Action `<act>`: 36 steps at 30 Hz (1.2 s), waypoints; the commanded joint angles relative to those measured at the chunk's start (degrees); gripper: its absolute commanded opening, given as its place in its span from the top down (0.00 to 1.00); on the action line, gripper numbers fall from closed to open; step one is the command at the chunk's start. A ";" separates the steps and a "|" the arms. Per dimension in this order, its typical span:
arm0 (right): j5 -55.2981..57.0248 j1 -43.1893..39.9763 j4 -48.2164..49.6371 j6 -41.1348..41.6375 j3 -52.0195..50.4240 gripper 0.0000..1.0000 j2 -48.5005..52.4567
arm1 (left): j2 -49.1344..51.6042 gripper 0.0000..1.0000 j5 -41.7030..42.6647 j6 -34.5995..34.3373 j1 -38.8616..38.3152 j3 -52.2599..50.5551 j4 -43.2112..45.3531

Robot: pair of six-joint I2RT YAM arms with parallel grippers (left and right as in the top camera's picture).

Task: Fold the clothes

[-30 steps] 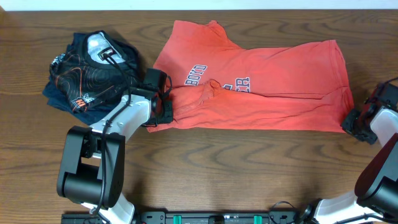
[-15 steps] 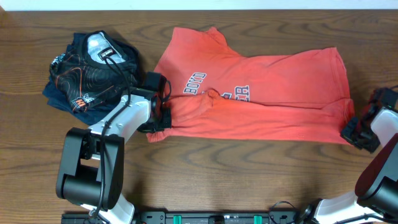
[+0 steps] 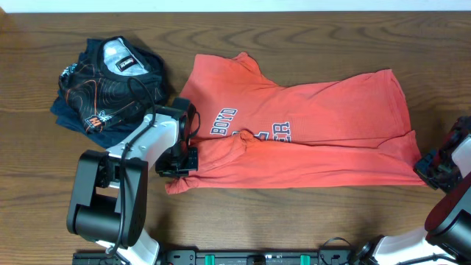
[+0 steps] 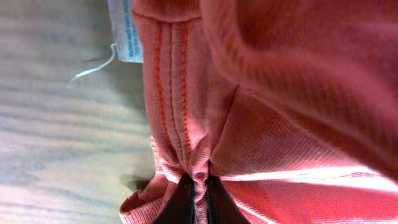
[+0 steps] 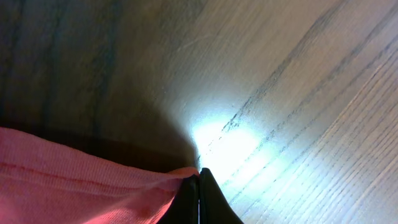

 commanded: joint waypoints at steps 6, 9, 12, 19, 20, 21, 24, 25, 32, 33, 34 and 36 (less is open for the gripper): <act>0.74 -0.42 -0.35 1.05 -0.33 0.99 0.35 | -4.02 0.94 -0.74 0.11 0.09 -1.29 -1.60; 0.70 -0.39 -0.04 1.05 -0.26 0.99 -0.31 | -6.82 0.94 -0.76 0.13 0.09 -1.29 -1.33; -0.09 -0.39 0.17 1.05 -0.24 0.99 -1.49 | -8.79 0.94 -0.74 0.13 0.09 -1.29 -1.16; -4.07 -0.39 0.26 1.01 -0.24 0.97 -7.32 | -11.61 0.87 -0.74 0.13 0.09 -1.27 -0.50; -4.85 -0.39 0.28 1.01 -0.24 0.96 -8.50 | -12.07 0.86 -0.74 0.13 0.09 -1.27 -0.35; -5.20 -0.39 0.26 1.01 -0.24 0.94 -9.33 | -12.44 0.86 -0.74 0.13 0.09 -1.27 -0.20; -5.49 -0.42 0.28 1.01 -0.24 0.86 -12.37 | -13.55 0.69 -0.74 0.13 0.09 -1.27 -0.04; -5.51 -0.42 0.31 1.01 -0.24 0.85 -13.05 | -13.68 0.68 -0.74 0.13 0.09 -1.27 -0.07; -12.26 -0.39 2.01 0.92 -0.24 0.82 -17.99 | -15.04 0.67 -0.74 0.24 0.09 -0.31 0.22; -14.84 -0.39 2.69 0.07 -0.24 0.80 -18.62 | -15.28 0.67 -0.72 0.61 0.09 0.37 0.63; -17.55 -0.39 3.43 -1.18 -0.24 0.78 -19.23 | -15.61 0.67 -0.70 0.79 0.09 1.11 1.11; -23.28 -0.39 4.50 -2.29 -0.24 0.75 -20.33 | -16.13 0.59 -0.35 0.81 0.09 2.91 2.43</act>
